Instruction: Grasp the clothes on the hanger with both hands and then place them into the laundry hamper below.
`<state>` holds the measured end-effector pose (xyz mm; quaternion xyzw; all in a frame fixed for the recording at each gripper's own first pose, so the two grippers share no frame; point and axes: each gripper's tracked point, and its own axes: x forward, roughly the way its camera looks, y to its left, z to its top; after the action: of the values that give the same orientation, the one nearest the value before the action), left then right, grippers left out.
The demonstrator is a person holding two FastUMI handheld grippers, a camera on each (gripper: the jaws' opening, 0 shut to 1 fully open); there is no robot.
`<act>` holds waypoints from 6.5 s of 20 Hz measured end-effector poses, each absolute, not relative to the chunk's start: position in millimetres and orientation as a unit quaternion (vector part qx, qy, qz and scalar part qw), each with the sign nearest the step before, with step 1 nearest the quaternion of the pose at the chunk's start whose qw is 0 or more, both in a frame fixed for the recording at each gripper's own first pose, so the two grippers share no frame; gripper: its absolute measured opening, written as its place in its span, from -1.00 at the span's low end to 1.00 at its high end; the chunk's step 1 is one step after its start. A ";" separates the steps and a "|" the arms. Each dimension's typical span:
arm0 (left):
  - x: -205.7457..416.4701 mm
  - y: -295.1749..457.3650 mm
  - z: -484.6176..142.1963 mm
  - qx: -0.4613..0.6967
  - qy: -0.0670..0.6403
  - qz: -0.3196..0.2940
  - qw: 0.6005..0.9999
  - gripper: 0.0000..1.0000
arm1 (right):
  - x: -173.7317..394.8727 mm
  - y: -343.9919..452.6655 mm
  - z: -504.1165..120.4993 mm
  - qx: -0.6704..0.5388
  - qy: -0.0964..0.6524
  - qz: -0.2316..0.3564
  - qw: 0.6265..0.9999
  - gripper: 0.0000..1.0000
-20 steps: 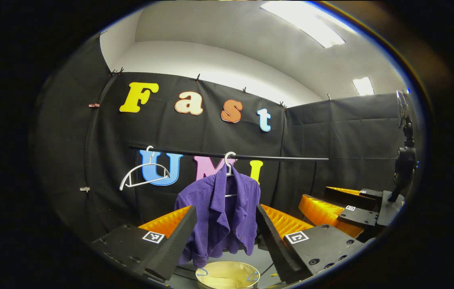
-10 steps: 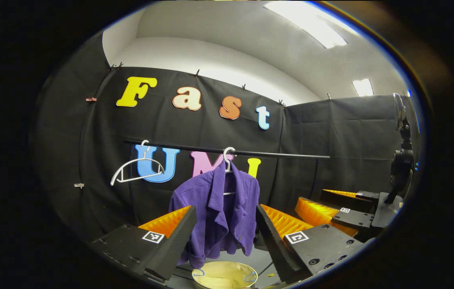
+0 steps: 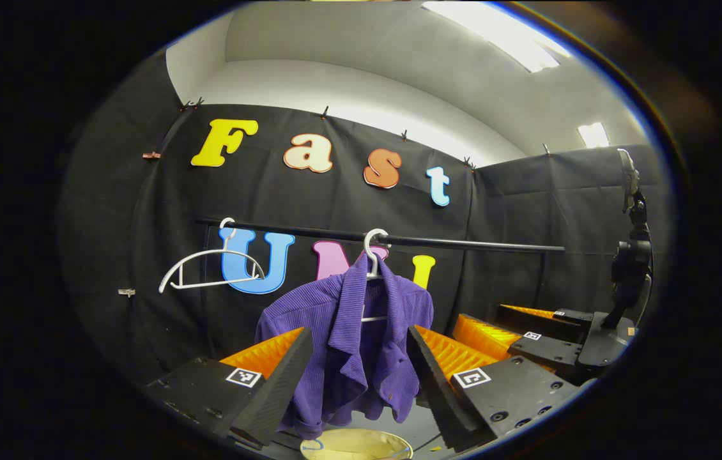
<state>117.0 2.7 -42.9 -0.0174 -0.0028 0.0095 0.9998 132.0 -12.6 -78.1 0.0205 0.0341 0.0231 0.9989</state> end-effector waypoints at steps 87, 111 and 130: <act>303.3 213.4 -187.4 -0.059 0.068 0.284 0.954 -0.90 | 354.0 -65.2 -82.2 0.471 0.007 0.368 0.802 -0.91; 278.6 42.4 -279.3 -0.087 0.175 0.131 0.972 -0.90 | 259.4 -53.4 -253.1 0.320 0.237 0.290 0.870 -0.91; 228.2 17.3 -325.3 -0.094 0.278 0.141 0.945 -0.90 | 152.5 4.7 -323.9 0.267 0.388 0.350 0.810 -0.90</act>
<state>228.2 17.3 -325.3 -0.0938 0.2781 0.1415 0.9454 152.5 4.7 -323.9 0.2674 0.3876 0.3495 0.8100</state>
